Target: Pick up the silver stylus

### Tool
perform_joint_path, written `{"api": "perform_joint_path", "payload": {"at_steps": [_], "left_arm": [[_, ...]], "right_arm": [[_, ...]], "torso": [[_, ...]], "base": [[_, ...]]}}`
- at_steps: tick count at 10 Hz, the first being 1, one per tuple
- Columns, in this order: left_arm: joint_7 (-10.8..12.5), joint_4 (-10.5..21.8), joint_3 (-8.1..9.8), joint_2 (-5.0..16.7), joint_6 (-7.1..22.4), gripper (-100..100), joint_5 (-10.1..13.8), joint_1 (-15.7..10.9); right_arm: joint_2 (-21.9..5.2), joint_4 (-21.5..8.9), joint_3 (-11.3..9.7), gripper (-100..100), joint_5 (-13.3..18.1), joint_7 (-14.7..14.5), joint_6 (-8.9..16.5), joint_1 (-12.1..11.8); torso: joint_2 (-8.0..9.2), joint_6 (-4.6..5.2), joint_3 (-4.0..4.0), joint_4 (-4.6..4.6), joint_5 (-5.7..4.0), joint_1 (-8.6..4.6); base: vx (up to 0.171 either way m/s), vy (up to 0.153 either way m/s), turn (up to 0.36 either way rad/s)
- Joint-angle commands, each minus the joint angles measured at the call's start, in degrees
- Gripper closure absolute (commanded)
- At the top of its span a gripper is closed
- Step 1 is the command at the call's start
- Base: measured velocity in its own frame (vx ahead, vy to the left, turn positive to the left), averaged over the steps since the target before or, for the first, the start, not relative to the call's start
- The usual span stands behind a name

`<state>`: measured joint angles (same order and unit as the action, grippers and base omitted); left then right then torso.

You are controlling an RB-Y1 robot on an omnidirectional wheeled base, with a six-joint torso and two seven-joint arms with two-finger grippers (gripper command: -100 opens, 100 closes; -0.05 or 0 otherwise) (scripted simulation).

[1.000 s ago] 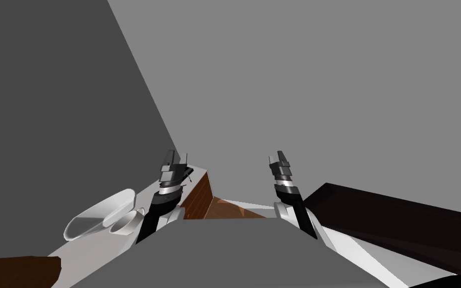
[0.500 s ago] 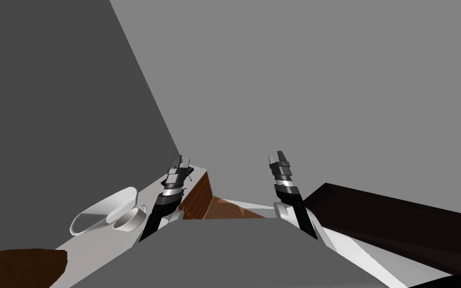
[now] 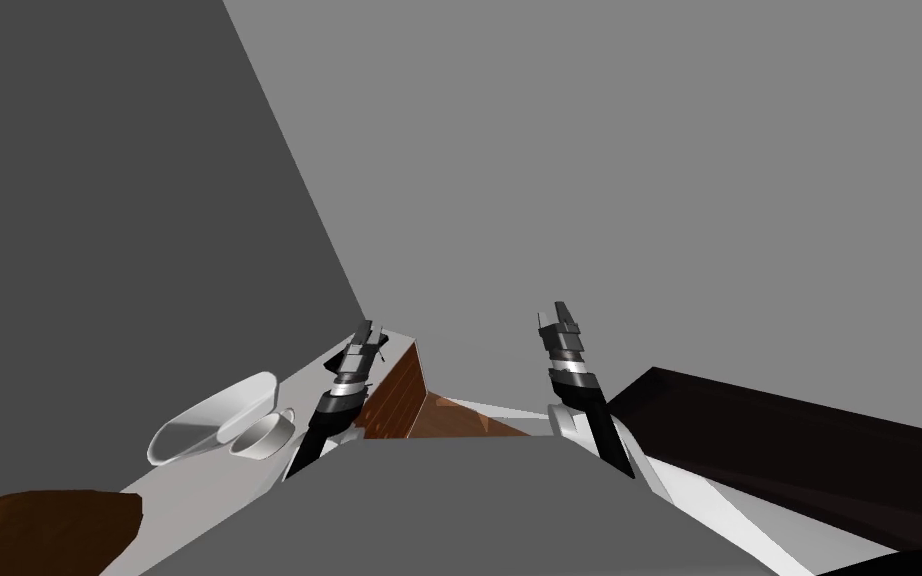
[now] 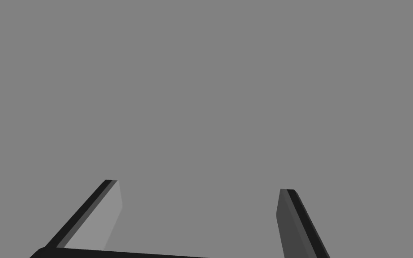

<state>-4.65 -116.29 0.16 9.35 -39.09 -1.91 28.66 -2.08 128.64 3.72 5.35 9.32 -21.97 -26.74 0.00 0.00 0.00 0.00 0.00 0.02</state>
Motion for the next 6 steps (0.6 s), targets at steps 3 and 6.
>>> {"api": "perform_joint_path", "payload": {"at_steps": [3,6], "left_arm": [[-1.1,5.4,0.55,1.8,-1.5,-100,-0.5,-0.9],[-1.6,9.3,0.87,2.6,-2.3,-100,-0.7,-1.4]], "right_arm": [[0.0,0.0,0.0,0,0.0,0.0,0.0,0.0],[0.0,0.0,0.0,0,0.0,0.0,0.0,0.0]], "torso": [[-0.01,0.00,-0.01,0.00,0.01,0.02],[-0.02,0.00,-0.01,-0.01,0.01,0.06]], "base": [[0.002,0.009,0.014],[0.004,0.014,0.010]]}}
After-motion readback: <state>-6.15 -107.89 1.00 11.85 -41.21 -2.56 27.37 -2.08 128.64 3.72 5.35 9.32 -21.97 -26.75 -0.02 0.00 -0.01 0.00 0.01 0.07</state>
